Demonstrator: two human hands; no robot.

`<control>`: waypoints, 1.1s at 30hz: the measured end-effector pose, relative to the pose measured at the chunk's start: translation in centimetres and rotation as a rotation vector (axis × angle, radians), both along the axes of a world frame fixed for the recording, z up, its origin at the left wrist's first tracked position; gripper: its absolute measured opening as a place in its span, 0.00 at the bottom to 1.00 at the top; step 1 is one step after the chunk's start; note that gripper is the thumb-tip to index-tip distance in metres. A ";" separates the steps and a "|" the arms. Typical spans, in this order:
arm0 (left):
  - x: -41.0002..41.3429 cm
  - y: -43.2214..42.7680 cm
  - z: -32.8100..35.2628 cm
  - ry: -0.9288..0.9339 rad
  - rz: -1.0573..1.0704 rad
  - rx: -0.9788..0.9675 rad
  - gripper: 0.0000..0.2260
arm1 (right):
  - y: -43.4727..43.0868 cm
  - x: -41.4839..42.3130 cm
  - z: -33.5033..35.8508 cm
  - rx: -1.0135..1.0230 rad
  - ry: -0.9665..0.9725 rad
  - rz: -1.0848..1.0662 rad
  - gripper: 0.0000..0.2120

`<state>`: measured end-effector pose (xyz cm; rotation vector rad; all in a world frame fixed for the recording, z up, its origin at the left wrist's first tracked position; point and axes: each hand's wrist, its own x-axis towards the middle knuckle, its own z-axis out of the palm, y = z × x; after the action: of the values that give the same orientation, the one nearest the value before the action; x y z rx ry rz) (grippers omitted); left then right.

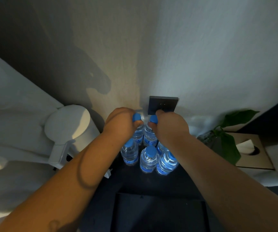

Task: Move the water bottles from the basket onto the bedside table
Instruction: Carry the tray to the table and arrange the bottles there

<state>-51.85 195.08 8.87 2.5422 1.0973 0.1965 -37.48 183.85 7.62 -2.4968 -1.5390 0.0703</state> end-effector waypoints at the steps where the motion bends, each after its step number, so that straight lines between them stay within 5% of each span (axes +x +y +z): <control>1: 0.0 0.0 0.0 0.001 0.001 -0.001 0.15 | 0.0 0.0 -0.1 0.007 -0.006 -0.010 0.18; 17: 0.1 -0.1 -0.1 -0.020 0.027 -0.016 0.12 | -0.4 0.3 1.0 -0.036 0.083 0.011 0.17; 23: -0.1 -0.2 0.1 0.004 0.024 -0.009 0.16 | -2.3 1.0 0.9 0.034 0.085 -0.016 0.27; 29: 0.7 -1.8 0.7 -0.146 -0.085 0.030 0.24 | -4.5 3.5 1.8 -0.212 0.132 -0.081 0.31; 33: 2.2 -3.3 1.1 -0.094 -0.152 0.072 0.18 | -5.2 3.5 2.1 -0.163 0.234 -0.041 0.21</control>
<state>-49.60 191.78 10.01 2.6364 0.8731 0.3172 -34.00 178.70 9.68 -2.5314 -1.4379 0.4816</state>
